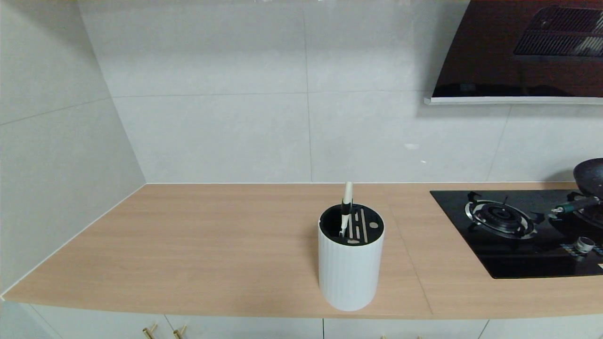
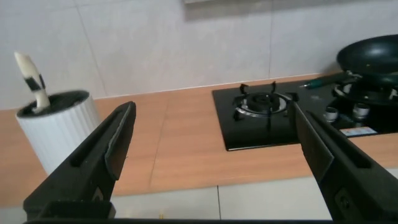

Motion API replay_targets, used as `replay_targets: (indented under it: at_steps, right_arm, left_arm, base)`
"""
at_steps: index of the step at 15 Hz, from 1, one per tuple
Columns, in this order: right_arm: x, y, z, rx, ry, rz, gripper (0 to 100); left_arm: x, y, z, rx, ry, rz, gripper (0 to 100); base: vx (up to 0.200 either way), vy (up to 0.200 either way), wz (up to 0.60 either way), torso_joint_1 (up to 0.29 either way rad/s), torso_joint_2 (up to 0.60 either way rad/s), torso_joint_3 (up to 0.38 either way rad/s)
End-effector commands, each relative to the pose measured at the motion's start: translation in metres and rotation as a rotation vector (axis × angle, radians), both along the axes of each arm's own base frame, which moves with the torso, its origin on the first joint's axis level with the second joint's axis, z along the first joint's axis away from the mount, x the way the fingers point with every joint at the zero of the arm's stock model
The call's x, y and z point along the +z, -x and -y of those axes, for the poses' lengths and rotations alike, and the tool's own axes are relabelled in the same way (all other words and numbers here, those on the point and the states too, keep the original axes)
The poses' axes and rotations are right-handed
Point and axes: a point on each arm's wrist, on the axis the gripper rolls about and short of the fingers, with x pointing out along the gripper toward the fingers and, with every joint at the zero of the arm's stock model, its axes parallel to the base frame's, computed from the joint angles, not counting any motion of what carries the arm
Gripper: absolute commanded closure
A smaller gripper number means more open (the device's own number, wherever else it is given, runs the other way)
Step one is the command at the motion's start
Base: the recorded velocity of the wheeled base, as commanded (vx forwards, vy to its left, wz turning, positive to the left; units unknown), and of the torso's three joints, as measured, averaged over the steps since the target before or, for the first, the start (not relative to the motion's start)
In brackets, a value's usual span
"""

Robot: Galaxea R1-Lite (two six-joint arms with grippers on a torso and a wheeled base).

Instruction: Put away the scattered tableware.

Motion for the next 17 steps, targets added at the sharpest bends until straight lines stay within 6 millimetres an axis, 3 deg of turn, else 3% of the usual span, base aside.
replay_targets:
  at_steps: [1,5,8,11,17]
  right_arm:
    - [-0.0156,-0.0041,-0.0005,0.019,0.028,-0.066,0]
    - [-0.0185,-0.0043,-0.0022,0.097,0.051,-0.094,0]
    - [-0.0189,-0.0042,-0.0040,0.173,0.123,-0.094,0]
    - [-0.0223,-0.0050,-0.0017,0.064,0.113,-0.143,0]
    - [-0.0231,-0.0044,-0.0016,0.070,0.059,-0.140,0]
  left_arm:
    - [-0.0078,-0.0022,0.0001,-0.003,-0.025,-0.035,0]
    - [-0.0125,-0.0025,0.0036,-0.162,-0.080,-0.082,0]
    - [-0.0118,-0.0027,0.0035,-0.169,-0.048,-0.077,0]
    - [-0.0118,-0.0026,0.0035,-0.166,-0.037,-0.075,0]
    - [-0.0118,-0.0026,0.0035,-0.166,-0.037,-0.075,0]
  base:
    - [0.000,0.000,0.00,0.000,0.00,0.000]
    - [0.000,0.000,0.00,0.000,0.00,0.000]
    - [0.000,0.000,0.00,0.000,0.00,0.000]
    - [0.000,0.000,0.00,0.000,0.00,0.000]
    - [0.000,0.000,0.00,0.000,0.00,0.000]
